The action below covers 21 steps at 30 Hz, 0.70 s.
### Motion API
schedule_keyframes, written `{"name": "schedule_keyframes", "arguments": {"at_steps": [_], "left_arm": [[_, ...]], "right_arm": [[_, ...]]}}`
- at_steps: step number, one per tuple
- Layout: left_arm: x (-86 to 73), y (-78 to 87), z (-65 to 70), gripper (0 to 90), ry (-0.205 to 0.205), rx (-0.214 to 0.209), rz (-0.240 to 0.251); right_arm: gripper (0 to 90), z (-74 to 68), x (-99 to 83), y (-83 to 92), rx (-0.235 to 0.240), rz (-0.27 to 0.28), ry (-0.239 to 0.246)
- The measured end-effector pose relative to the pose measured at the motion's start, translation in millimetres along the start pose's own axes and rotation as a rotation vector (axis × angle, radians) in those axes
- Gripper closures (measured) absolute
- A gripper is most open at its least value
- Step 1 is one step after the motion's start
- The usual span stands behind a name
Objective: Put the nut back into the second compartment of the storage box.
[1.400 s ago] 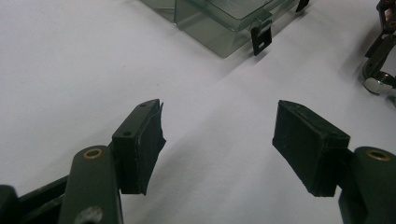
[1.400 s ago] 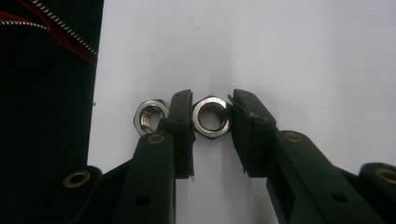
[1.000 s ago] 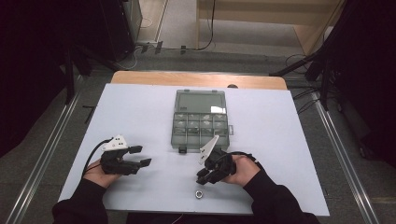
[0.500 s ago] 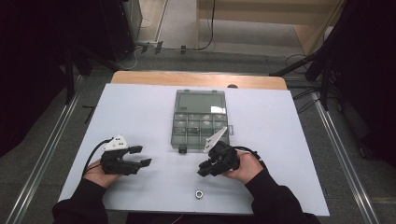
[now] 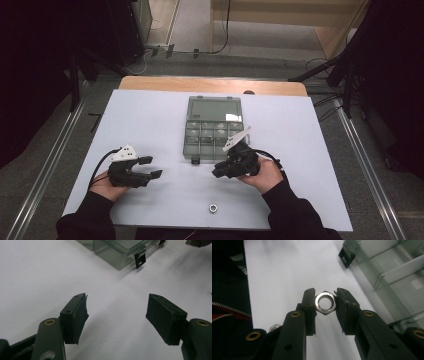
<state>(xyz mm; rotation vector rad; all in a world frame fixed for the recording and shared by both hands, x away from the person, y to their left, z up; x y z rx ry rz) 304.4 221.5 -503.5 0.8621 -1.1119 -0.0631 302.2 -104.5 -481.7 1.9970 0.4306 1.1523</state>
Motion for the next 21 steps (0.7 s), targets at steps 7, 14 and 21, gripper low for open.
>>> {"name": "schedule_keyframes", "arguments": {"at_steps": [7,14,21], "left_arm": [[0.0,0.1,-0.1,32.7,0.001,0.001,0.001],[-0.1,0.0,0.1,32.8,0.001,0.004,0.001],[-0.6,-0.2,0.4,32.7,0.002,0.005,-0.002]], "right_arm": [[71.2,1.3,9.1,1.6,-0.019,0.019,-0.016],[71.2,5.1,20.4,3.9,-0.032,0.031,-0.035],[71.2,13.2,31.3,6.8,-0.047,0.041,-0.047]]}}
Point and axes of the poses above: each handheld gripper's, and its own axes: y roughly backward along the jaws, x roughly out of its top, z roughly to its right, the point moved 3 cm from there along -y, roughly forward along the jaws, and after that the axes turned 1 degree about -x, right-handed, at the moved point
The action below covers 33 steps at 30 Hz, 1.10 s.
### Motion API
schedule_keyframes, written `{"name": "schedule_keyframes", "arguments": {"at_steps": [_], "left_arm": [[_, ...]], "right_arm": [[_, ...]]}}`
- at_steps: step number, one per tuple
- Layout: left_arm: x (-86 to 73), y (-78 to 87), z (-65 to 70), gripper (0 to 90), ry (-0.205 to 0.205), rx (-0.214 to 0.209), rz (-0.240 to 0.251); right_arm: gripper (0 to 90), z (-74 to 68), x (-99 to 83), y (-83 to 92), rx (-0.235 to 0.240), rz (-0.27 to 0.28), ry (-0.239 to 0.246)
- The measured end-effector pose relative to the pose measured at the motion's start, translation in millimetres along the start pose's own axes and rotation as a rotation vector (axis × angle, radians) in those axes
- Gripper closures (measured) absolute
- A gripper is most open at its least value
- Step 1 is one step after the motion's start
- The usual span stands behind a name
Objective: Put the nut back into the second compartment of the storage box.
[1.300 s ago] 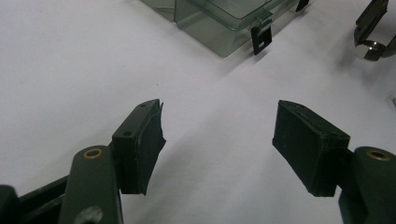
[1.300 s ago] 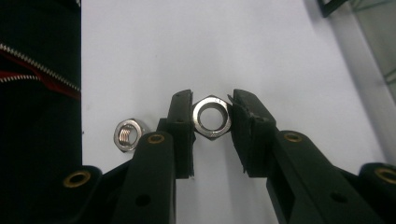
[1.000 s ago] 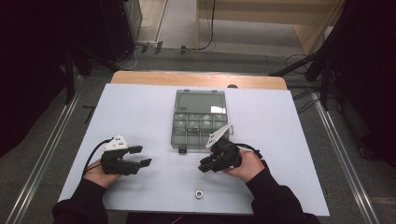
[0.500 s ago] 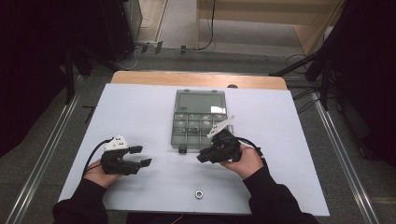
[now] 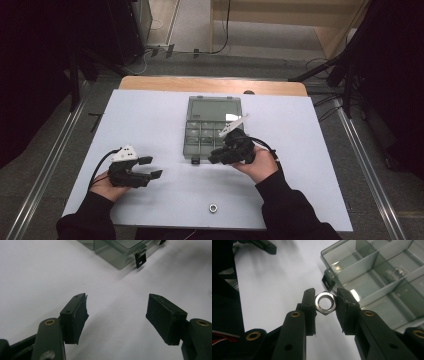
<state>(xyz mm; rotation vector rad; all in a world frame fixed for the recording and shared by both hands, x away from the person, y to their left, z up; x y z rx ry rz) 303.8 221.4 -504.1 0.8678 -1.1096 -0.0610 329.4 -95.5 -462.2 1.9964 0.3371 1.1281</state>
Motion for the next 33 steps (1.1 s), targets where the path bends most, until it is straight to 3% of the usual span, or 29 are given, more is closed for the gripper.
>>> {"name": "schedule_keyframes", "arguments": {"at_steps": [16,27,33], "left_arm": [[-0.3,-0.3,-0.1,32.8,-0.002,-0.004,-0.004],[-0.5,-0.9,0.9,32.8,-0.008,-0.001,-0.007],[-0.6,-2.0,0.8,32.8,-0.007,-0.006,-0.009]], "right_arm": [[71.2,24.8,32.4,1.3,-0.061,-0.004,-0.064],[71.2,41.6,47.1,-9.9,-0.113,-0.008,-0.091],[71.2,54.4,54.7,-18.1,-0.137,-0.013,-0.139]]}}
Point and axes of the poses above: each handheld gripper's, and its own axes: y roughly backward along the jaws, x roughly out of its top, z roughly to its right, the point moved 3 cm from there along -y, roughly forward along the jaws, and after that the axes turned 1 degree about -x, right-handed, at the moved point
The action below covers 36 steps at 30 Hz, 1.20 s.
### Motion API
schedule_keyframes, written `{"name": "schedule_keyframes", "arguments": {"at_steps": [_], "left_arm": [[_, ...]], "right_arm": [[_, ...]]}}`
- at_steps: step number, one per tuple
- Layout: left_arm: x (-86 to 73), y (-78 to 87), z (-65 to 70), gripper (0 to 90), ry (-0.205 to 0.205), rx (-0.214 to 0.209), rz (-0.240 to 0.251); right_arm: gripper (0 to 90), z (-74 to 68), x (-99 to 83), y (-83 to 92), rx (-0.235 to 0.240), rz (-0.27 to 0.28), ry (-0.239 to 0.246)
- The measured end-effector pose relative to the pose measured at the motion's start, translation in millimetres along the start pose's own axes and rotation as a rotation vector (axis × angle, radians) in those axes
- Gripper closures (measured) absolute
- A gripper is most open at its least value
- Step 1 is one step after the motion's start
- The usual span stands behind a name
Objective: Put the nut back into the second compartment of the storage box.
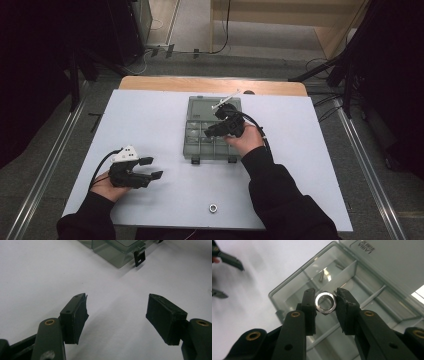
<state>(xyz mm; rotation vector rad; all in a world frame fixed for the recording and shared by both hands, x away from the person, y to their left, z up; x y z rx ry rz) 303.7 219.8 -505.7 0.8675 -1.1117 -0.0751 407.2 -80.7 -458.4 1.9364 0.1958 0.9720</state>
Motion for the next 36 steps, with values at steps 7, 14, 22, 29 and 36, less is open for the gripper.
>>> {"name": "schedule_keyframes", "arguments": {"at_steps": [7,14,22,29,36], "left_arm": [[0.2,0.8,0.4,32.8,0.002,0.001,0.006],[0.3,1.0,0.5,32.8,-0.002,0.003,0.006],[0.1,0.8,-0.3,32.8,0.003,-0.001,0.009],[0.1,1.3,0.1,32.8,0.0,0.0,0.008],[0.2,1.6,-0.7,32.8,0.002,0.001,0.008]], "right_arm": [[71.2,7.8,8.9,-11.9,-0.04,-0.011,-0.026],[71.1,14.5,11.7,-21.7,-0.053,-0.02,-0.048],[68.9,17.3,15.5,-28.0,-0.081,-0.007,-0.071],[46.8,7.8,15.1,-19.4,-0.043,0.044,-0.018],[43.9,-5.3,6.9,-6.9,0.002,0.057,0.046]]}}
Point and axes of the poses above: each handheld gripper's, and its own axes: y roughly backward along the jaws, x roughly out of its top, z roughly to its right, the point moved 3 cm from there along -y, roughly forward along the jaws, and after that the axes turned 1 degree about -x, right-handed, at the moved point
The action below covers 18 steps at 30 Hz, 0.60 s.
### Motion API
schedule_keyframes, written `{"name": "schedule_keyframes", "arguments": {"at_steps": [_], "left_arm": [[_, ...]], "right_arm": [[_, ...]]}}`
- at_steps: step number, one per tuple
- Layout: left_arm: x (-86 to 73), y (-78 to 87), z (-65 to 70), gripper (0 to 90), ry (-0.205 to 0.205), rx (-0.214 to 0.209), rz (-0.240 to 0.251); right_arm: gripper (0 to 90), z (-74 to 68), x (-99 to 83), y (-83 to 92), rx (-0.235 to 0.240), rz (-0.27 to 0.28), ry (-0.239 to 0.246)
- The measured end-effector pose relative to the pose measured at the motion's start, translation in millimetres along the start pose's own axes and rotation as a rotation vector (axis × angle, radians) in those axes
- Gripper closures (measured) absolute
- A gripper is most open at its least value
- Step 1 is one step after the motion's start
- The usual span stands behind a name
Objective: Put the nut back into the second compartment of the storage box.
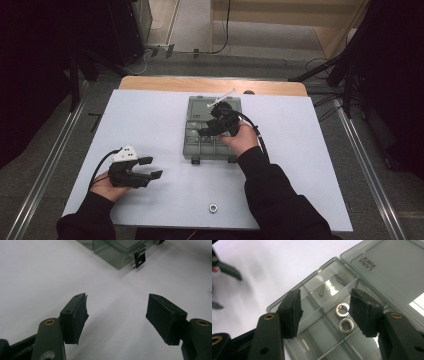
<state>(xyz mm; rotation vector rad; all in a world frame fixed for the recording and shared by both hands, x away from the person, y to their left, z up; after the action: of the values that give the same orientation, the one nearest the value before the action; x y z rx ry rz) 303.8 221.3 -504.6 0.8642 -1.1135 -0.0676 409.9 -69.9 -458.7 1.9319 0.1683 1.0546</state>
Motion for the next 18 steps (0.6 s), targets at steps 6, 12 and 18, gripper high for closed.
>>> {"name": "schedule_keyframes", "arguments": {"at_steps": [6,12,18], "left_arm": [[-0.1,-0.1,-0.6,32.8,-0.001,0.002,0.001],[-0.3,0.2,-1.2,32.8,0.003,0.009,0.0],[0.2,0.1,-0.8,32.8,0.0,0.005,0.004]], "right_arm": [[42.5,-7.4,-13.3,6.1,0.031,-0.012,0.04],[42.5,-18.1,-26.5,11.3,0.067,-0.012,0.094],[42.9,-28.4,-37.7,18.2,0.102,0.006,0.167]]}}
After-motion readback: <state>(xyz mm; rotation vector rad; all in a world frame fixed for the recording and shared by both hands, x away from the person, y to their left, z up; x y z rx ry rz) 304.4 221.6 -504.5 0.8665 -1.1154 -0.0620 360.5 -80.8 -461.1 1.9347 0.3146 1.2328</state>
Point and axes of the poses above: each handheld gripper's, and its own axes: y roughly backward along the jaws, x roughly out of its top, z roughly to its right, the point moved 3 cm from there along -y, roughly forward along the jaws, and after that the axes turned 1 degree about -x, right-handed, at the moved point
